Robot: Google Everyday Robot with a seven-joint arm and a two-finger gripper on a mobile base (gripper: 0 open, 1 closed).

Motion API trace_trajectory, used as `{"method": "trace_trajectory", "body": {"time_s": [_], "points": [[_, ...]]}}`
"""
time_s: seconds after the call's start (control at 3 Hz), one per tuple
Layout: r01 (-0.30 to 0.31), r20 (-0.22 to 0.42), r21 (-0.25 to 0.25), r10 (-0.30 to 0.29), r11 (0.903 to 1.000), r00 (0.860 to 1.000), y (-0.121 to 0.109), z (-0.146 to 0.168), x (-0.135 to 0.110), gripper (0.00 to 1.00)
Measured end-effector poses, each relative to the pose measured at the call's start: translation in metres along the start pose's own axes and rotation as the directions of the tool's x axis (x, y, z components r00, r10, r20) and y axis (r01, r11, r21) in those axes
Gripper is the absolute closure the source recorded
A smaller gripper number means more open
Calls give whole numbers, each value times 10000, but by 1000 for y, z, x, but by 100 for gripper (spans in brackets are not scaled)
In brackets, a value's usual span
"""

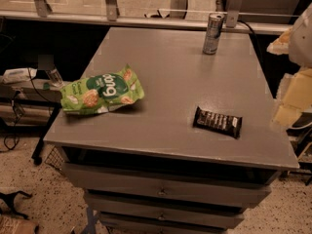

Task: Pick rxbar chocolate

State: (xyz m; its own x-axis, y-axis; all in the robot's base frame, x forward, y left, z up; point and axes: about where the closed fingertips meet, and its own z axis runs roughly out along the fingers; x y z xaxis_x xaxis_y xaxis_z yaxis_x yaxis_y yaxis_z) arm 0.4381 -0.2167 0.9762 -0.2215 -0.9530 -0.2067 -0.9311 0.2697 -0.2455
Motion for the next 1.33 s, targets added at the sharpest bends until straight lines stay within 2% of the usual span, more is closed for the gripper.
{"method": "trace_trajectory", "body": {"time_s": [0.33,0.67,1.0,1.33], "points": [[-3,3,1,3,10000,10000,0,0,0,0],[-396,246,-150,399,9991,9989,-2,20,-8,0],[-839,466,-421,858,9956,9952,-2,57,-21,0],[-1038,586,-968,1098,9899,9922,4,95,-31,0]]}}
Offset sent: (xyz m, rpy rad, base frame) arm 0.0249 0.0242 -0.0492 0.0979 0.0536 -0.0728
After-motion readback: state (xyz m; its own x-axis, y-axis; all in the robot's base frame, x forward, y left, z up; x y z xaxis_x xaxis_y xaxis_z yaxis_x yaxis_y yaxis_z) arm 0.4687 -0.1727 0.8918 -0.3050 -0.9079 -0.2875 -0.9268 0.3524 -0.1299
